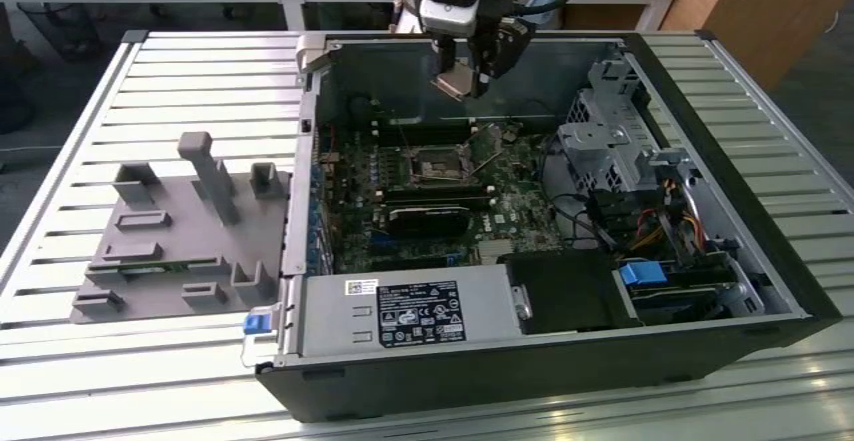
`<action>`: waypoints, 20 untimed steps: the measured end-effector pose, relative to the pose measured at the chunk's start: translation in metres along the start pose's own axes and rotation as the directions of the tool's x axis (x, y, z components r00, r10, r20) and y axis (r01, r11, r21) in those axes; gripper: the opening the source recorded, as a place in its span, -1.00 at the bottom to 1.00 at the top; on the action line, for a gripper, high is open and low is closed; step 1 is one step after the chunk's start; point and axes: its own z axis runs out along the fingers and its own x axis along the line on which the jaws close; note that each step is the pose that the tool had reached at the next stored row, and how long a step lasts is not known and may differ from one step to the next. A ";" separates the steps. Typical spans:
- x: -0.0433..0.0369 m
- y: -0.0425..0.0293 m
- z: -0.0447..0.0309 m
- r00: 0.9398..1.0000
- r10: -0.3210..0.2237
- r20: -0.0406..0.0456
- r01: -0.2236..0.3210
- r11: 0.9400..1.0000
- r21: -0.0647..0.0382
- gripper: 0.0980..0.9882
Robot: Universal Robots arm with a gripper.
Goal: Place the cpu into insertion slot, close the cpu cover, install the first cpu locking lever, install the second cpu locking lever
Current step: 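Place the cpu into insertion slot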
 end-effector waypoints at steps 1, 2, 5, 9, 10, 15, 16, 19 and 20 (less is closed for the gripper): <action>0.0000 0.0000 0.0004 1.000 0.017 0.002 -0.017 1.000 0.000 0.00; 0.0000 -0.0001 0.0010 0.999 0.045 0.004 -0.045 0.999 -0.001 0.00; -0.0001 -0.0002 0.0023 0.995 0.099 0.009 -0.099 0.995 -0.002 0.00; -0.0001 -0.0003 0.0039 0.985 0.171 0.015 -0.171 0.985 -0.005 0.00; -0.0001 -0.0004 0.0044 0.982 0.188 0.016 -0.188 0.982 -0.005 0.00; -0.0001 -0.0006 0.0065 0.961 0.276 0.024 -0.276 0.961 -0.009 0.00; -0.0001 -0.0006 0.0069 0.956 0.293 0.025 -0.293 0.956 -0.010 0.00; -0.0002 -0.0007 0.0081 0.938 0.345 0.030 -0.345 0.939 -0.012 0.00; -0.0002 -0.0008 0.0086 0.932 0.362 0.031 -0.362 0.932 -0.013 0.00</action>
